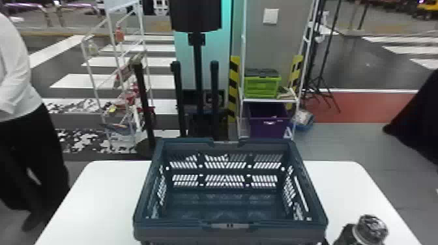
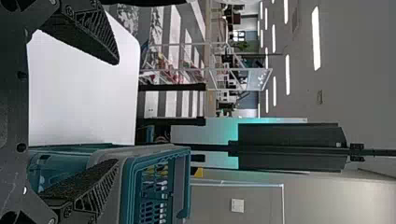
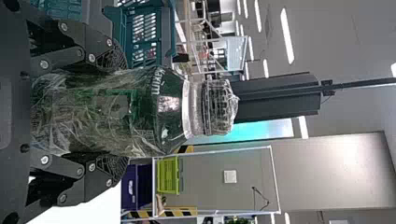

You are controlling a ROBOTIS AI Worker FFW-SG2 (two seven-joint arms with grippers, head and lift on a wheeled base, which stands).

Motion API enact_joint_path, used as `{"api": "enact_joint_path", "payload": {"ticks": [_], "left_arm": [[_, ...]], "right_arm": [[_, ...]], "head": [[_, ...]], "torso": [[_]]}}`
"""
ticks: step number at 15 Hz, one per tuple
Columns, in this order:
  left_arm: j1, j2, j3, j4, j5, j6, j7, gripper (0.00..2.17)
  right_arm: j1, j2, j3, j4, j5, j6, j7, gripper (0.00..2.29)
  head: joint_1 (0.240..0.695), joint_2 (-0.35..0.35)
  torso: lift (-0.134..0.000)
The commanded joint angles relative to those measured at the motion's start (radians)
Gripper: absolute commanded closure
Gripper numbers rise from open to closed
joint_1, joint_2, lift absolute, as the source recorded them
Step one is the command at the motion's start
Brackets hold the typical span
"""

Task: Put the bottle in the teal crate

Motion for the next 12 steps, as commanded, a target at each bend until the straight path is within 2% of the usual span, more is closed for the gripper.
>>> {"api": "enact_joint_path", "payload": {"ticks": [1, 7, 12], "left_arm": [[-0.002, 0.001, -0.001, 0.000, 0.000, 0.001, 0.000, 0.14], [-0.004, 0.011, 0.001, 0.003, 0.002, 0.004, 0.002, 0.14], [-0.001, 0.015, 0.001, 0.009, 0.005, 0.001, 0.000, 0.14]], "right_arm": [[-0.002, 0.000, 0.000, 0.001, 0.000, 0.000, 0.000, 2.04], [-0.020, 0.000, 0.000, -0.048, 0.011, 0.028, 0.000, 2.04], [-0.120, -0.005, 0.031, -0.129, 0.040, 0.245, -0.003, 2.04]], "head": [[0.499, 0.000], [0.499, 0.000], [0.499, 0.000]], "torso": [[0.000], [0.000], [0.000]]}}
